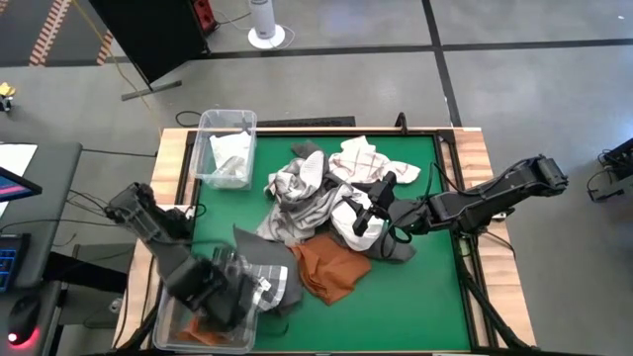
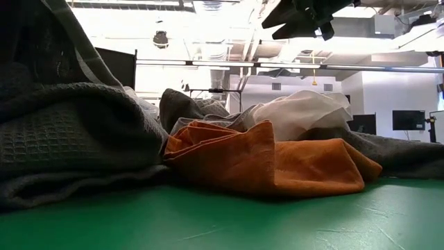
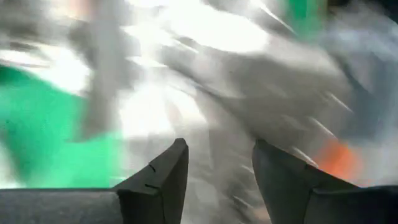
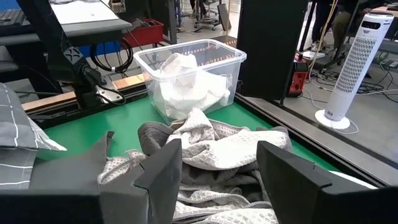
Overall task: Sort towels by color in basket
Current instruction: Put the gray patterned towel into the bottom transparent bin
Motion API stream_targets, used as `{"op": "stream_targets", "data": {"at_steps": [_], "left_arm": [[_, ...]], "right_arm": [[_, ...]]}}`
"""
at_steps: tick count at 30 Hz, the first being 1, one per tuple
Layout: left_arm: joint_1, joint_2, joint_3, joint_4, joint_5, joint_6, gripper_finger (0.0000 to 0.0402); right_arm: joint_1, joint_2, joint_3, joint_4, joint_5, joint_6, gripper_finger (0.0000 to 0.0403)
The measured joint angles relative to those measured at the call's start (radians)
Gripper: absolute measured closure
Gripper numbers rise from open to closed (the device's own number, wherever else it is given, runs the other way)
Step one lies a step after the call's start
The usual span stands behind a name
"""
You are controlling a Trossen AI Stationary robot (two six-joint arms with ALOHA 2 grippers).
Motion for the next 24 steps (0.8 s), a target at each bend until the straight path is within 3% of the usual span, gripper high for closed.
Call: {"op": "stream_targets", "data": {"at_steps": [4,12,24], "left_arm": [[0.104,-0.006,-0.014,0.031,-0.009,0.043,0.0235],[0.277,-0.005,-0.119,0.139,0.247,0.134,0.0235],[0.316,-0.004,-0.296,0.245,0.443,0.208,0.0235]], "right_arm": [[0.000,0.000,0.000,0.001,0.000,0.000,0.0168],[0.000,0.000,0.000,-0.006,-0.002,-0.001,0.0168],[0.001,0.000,0.000,-0.006,-0.002,-0.010,0.0168]]}}
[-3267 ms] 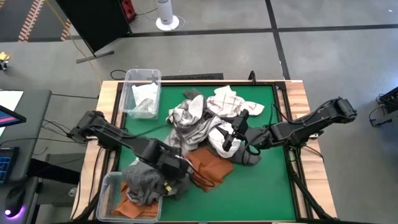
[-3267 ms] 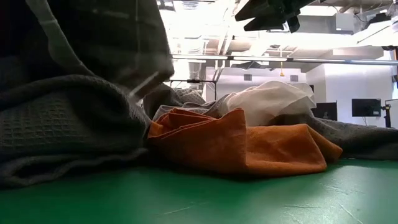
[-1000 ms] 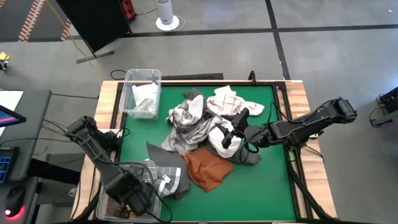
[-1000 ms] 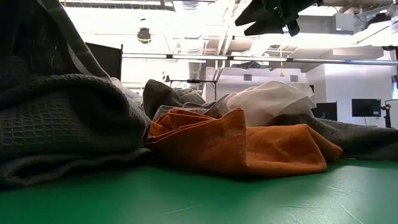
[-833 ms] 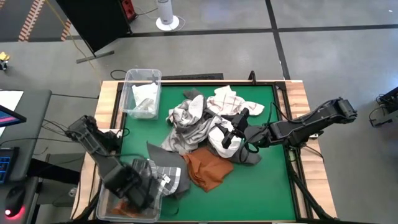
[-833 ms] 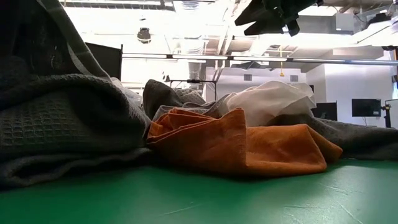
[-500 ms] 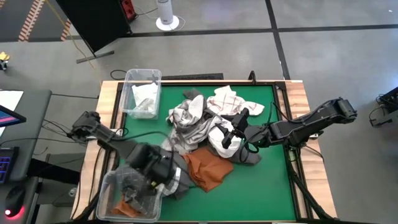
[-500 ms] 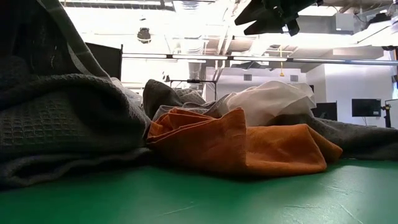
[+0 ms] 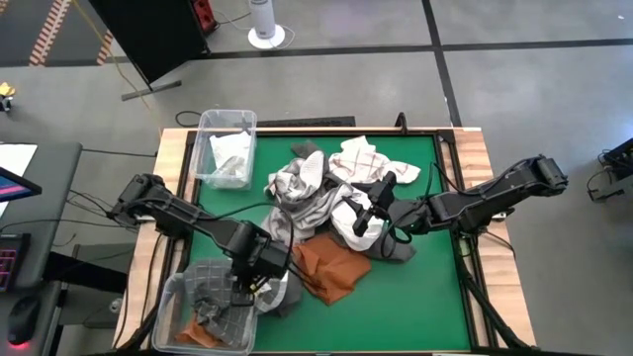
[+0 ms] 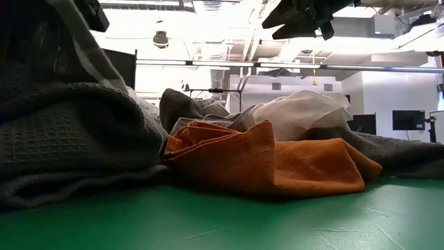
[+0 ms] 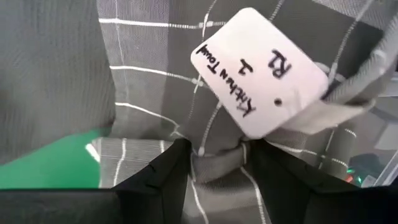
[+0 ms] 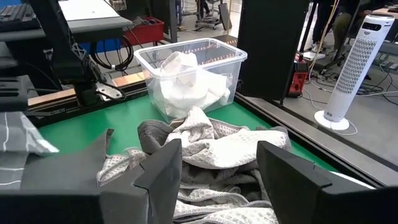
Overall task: Sort towels by color in basket
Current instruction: Put the gray patterned towel into the bottom transparent bin
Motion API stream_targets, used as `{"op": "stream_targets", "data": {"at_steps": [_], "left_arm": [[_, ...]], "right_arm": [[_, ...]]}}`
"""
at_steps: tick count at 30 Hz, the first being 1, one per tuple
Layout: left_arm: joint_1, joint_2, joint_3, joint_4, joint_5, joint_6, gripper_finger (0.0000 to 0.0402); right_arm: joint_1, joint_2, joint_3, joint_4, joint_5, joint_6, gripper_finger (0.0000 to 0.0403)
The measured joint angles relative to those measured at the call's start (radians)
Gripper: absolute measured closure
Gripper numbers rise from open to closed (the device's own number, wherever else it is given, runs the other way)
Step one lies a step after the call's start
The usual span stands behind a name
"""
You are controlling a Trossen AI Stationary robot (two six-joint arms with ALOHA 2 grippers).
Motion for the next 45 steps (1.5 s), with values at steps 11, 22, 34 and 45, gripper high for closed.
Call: {"op": "stream_targets", "data": {"at_steps": [11,22,34,45], "left_arm": [[-0.001,-0.006,-0.013,0.007,-0.041,0.057,0.0302],[0.000,-0.009,0.010,-0.071,-0.066,0.127,0.0361],[0.004,-0.011,0.182,-0.163,-0.181,0.151,0.0357],[0.004,0.000,0.181,-0.214,-0.258,0.156,0.0349]], "right_arm": [[0.000,0.000,0.000,0.004,0.000,-0.001,0.0168],[0.000,0.000,0.000,0.005,0.000,0.000,0.0168],[0.000,0.000,0.000,0.005,0.000,0.000,0.0168],[0.001,0.000,0.000,0.007,-0.001,-0.005,0.0168]]}}
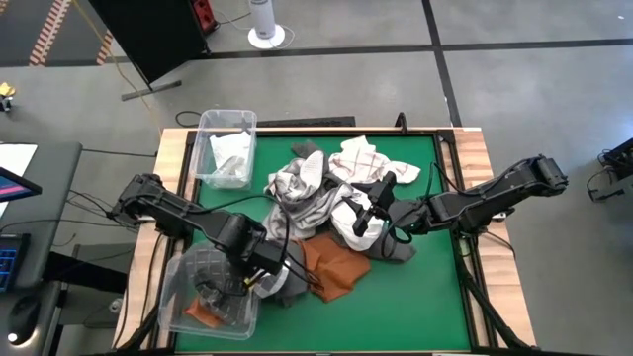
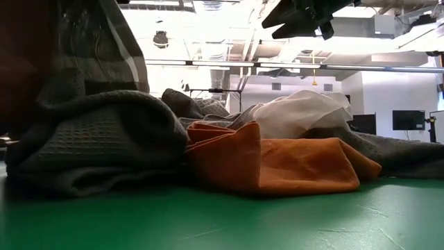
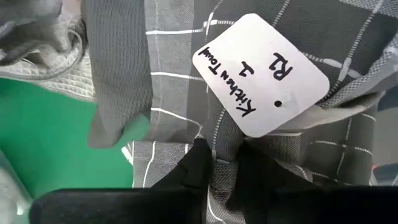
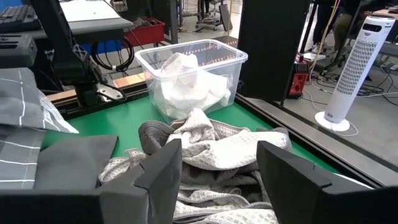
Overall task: Sort towels by color in basket
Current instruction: Put the gray patterned towel into the bottom transparent bin
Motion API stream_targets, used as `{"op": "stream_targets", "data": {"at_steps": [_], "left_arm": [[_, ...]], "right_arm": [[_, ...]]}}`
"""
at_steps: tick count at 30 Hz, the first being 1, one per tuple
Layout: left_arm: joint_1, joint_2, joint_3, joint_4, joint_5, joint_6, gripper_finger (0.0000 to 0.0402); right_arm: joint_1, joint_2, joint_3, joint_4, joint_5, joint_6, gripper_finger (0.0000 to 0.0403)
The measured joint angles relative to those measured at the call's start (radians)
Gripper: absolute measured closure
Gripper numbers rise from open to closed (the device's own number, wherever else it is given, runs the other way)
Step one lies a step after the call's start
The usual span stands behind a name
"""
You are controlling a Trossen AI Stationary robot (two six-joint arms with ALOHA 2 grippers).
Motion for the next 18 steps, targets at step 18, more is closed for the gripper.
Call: {"op": "stream_targets", "data": {"at_steps": [18], "left_arm": [[0.010,0.000,-0.059,-0.010,0.034,-0.016,0.0203]], "right_arm": [[0.000,0.000,0.000,0.000,-0.001,-0.002,0.0168]]}}
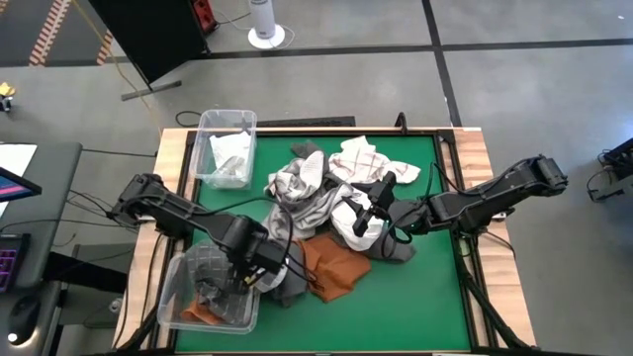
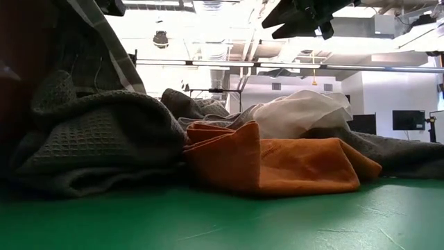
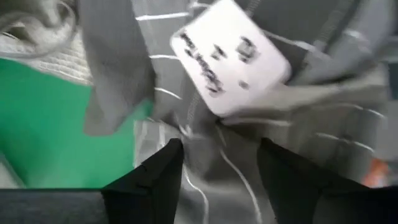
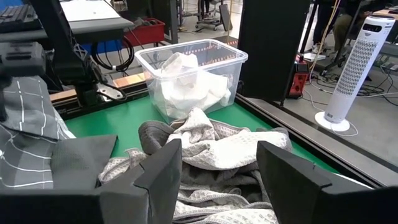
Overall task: Sort towels by color in basket
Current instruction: Put the gray patterned towel into the bottom transparent bin
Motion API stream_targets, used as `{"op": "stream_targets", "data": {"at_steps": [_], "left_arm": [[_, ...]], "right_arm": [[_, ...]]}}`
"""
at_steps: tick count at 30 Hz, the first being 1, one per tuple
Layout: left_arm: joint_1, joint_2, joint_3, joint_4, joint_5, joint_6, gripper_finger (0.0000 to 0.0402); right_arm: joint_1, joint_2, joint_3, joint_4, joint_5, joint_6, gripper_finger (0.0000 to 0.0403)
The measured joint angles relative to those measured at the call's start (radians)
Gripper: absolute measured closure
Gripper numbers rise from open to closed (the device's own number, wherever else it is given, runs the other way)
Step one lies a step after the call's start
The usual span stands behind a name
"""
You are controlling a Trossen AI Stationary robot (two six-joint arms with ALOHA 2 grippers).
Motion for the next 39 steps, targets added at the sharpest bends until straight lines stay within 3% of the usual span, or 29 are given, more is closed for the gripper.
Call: {"op": "stream_targets", "data": {"at_steps": [7,12,18,32,36,39], "left_arm": [[0.020,-0.001,0.093,0.026,0.004,-0.027,0.0203],[0.051,-0.001,0.077,0.119,0.005,-0.019,0.0203],[0.113,-0.001,0.024,0.309,0.117,-0.059,0.0203],[0.111,0.162,0.019,0.171,0.146,0.045,0.0205],[0.110,0.165,0.019,0.169,0.120,0.075,0.0236],[0.106,0.163,0.019,0.192,0.107,0.096,0.0293]], "right_arm": [[0.000,0.000,0.000,0.002,0.000,-0.001,0.0168],[0.000,0.000,0.000,0.007,0.000,-0.002,0.0168],[0.000,0.000,0.000,0.008,0.000,-0.002,0.0168],[0.005,0.000,-0.001,0.008,0.000,-0.006,0.0168],[0.007,0.000,-0.001,0.008,0.000,-0.010,0.0168],[0.007,0.000,-0.001,0.007,0.000,-0.010,0.0168]]}}
